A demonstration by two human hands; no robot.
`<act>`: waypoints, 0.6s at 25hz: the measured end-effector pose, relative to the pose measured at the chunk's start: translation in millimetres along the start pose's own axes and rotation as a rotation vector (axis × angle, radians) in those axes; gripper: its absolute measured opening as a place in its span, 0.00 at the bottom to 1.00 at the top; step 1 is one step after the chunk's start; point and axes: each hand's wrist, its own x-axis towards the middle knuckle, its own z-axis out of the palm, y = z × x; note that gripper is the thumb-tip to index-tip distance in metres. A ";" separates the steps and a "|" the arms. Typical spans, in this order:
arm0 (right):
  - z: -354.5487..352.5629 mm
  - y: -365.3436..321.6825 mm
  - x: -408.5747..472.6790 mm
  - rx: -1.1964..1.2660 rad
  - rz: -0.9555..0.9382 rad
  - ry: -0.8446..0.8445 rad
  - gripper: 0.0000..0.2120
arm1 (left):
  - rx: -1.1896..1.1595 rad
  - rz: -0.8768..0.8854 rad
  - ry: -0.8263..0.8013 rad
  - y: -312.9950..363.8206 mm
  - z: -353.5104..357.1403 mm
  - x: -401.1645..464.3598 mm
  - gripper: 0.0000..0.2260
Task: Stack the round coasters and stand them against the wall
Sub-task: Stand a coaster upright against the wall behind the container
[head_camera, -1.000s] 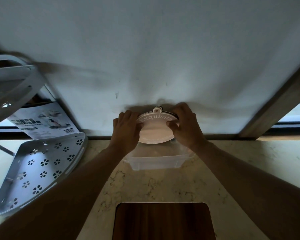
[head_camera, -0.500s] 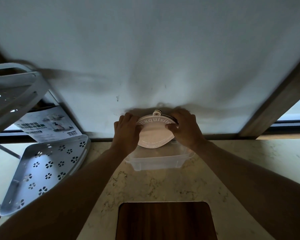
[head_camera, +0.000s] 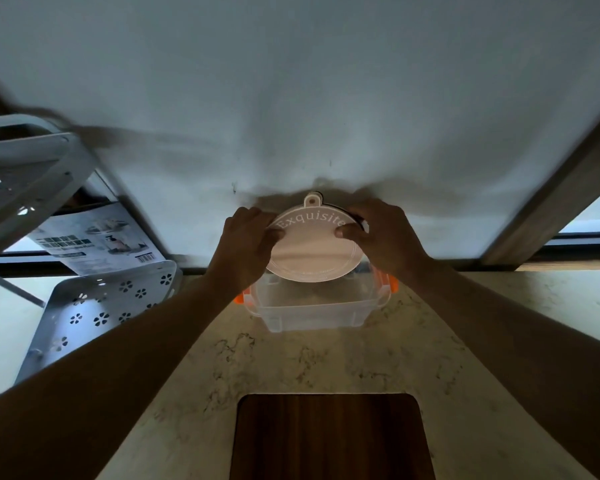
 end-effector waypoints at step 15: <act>11.4 6.6 -1.2 -0.083 -0.056 -0.076 0.10 | 0.022 0.041 -0.032 -11.4 11.3 -4.9 0.08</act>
